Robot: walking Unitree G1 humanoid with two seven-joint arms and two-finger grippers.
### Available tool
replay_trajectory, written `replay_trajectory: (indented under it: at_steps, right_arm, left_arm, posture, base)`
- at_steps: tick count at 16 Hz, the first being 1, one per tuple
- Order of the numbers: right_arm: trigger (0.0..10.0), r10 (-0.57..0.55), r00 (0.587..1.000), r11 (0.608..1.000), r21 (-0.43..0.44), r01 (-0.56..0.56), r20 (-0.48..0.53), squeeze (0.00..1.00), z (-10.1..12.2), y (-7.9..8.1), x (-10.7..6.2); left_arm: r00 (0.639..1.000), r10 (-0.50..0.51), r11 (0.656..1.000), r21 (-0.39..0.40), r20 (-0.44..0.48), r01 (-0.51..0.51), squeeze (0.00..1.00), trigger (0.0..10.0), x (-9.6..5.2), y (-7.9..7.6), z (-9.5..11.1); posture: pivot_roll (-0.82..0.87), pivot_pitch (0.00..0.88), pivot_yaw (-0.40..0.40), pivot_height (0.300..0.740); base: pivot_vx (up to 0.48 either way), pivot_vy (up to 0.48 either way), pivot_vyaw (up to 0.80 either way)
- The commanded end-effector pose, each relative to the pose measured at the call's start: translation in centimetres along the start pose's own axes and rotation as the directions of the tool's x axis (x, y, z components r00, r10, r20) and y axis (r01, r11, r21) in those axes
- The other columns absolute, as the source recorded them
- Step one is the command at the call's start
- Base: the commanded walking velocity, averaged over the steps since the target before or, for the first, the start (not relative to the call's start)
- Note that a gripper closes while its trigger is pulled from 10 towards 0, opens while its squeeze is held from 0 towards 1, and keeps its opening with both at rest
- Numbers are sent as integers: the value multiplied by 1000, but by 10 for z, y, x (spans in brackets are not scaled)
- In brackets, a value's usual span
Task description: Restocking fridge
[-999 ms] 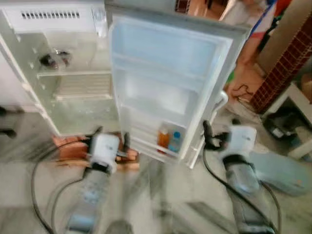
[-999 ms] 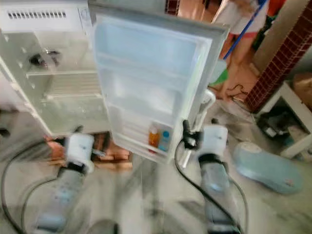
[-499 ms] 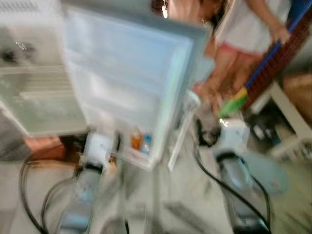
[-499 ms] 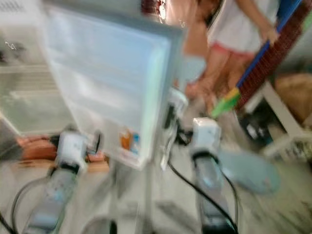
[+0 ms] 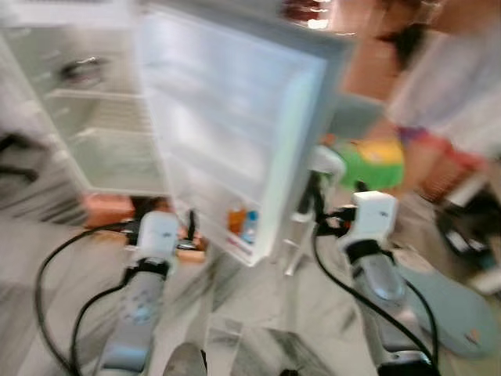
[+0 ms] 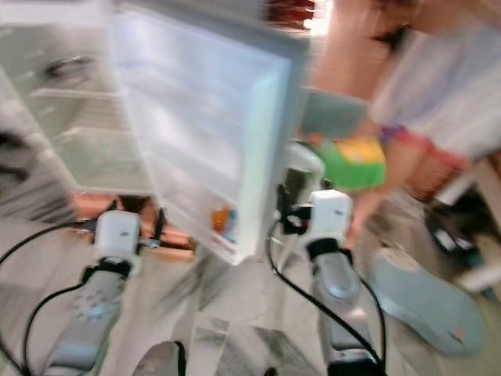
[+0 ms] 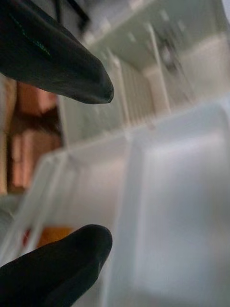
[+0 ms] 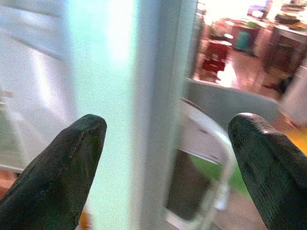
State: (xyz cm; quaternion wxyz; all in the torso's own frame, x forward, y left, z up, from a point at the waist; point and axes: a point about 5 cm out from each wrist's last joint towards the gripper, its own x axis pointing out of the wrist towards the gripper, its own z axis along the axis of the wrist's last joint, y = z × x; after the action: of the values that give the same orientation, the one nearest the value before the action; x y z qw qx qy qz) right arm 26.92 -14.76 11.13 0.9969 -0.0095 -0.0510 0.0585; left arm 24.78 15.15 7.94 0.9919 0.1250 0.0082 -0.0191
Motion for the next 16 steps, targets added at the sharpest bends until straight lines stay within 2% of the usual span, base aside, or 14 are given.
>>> replay_trajectory:
  at_steps: [1,6,8,10,11,13,16]
  right_arm:
    - [10000,-28,1000,1000,-7,28,-4,0,-1,-8,-1]
    - [10000,-36,999,999,1,36,-6,0,-1,-9,4]
    - [10000,-35,999,999,8,35,-12,0,-2,-4,11]
    - [10000,-26,1000,999,38,25,0,0,1,6,27]
    - [10000,-21,1000,999,45,21,7,0,2,9,32]
    - [10000,8,999,998,68,-10,33,0,10,20,49]
    - [10000,62,997,994,86,-66,46,0,14,33,64]
  left_arm:
    - [1000,-14,1000,-4,7,14,0,10000,1,-6,3]
    - [1000,-4,1000,-9,-2,4,0,10000,-1,-5,1]
    - [1000,0,1000,-14,-7,0,0,10000,-1,-5,1]
    - [1000,-3,1000,-12,-22,2,0,10000,-2,-7,-1]
    - [999,-3,1000,-15,-40,2,0,10000,-3,-7,-4]
    - [988,-2,999,-53,-153,-6,0,10000,-9,-4,-20]
    - [963,-16,997,-72,-269,-4,0,10000,-19,-2,-38]
  posture:
    - [126,91,-54,740]
    - [128,96,-59,740]
    - [128,101,-57,740]
    - [128,102,-54,740]
    - [133,103,-50,740]
    - [146,105,-52,740]
    - [159,111,-57,740]
  base:
    - [0,0,0]
    - [0,0,0]
    - [0,0,0]
    - [0,0,0]
    - [0,0,0]
    - [0,0,0]
    - [0,0,0]
